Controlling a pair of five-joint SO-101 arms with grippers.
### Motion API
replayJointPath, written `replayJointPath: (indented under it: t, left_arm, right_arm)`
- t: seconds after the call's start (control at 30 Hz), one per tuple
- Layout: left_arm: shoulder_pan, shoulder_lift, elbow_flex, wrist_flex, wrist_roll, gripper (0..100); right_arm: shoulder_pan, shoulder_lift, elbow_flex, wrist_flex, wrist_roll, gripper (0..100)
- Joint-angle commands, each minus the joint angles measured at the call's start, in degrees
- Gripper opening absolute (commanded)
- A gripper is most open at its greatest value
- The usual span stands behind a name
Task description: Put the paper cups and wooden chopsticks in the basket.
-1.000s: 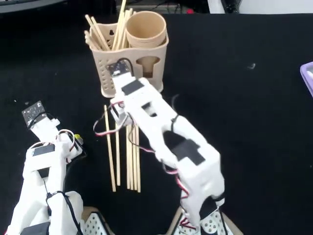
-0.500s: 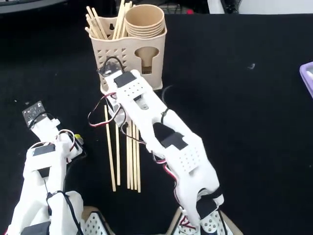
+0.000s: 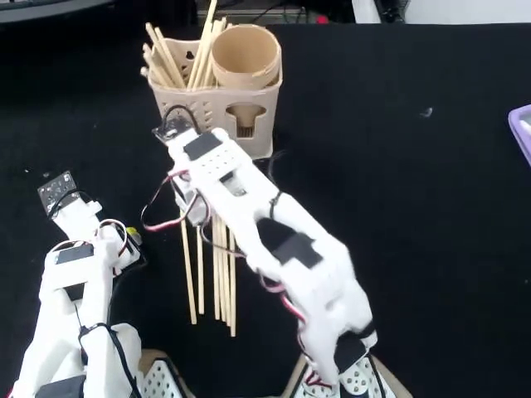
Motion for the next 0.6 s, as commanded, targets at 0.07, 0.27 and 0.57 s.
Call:
replayJointPath:
  t: [0.07, 0.27, 0.57]
  left_arm:
    - [-0.1, -1.4, -0.5, -0.9, -0.3, 21]
    - [-0.2, -1.4, -0.8, -0.5, -0.3, 21]
    - [0.0, -0.9, -9.2, 11.4, -0.7, 23]
  right_arm:
    - [-1.3, -24.5, 21.8, -11.3, 0.8, 12.9]
    - [4.3, -41.7, 34.4, -11.4, 5.9, 12.9]
    - [17.4, -62.9, 36.6, -1.8, 11.1, 12.8]
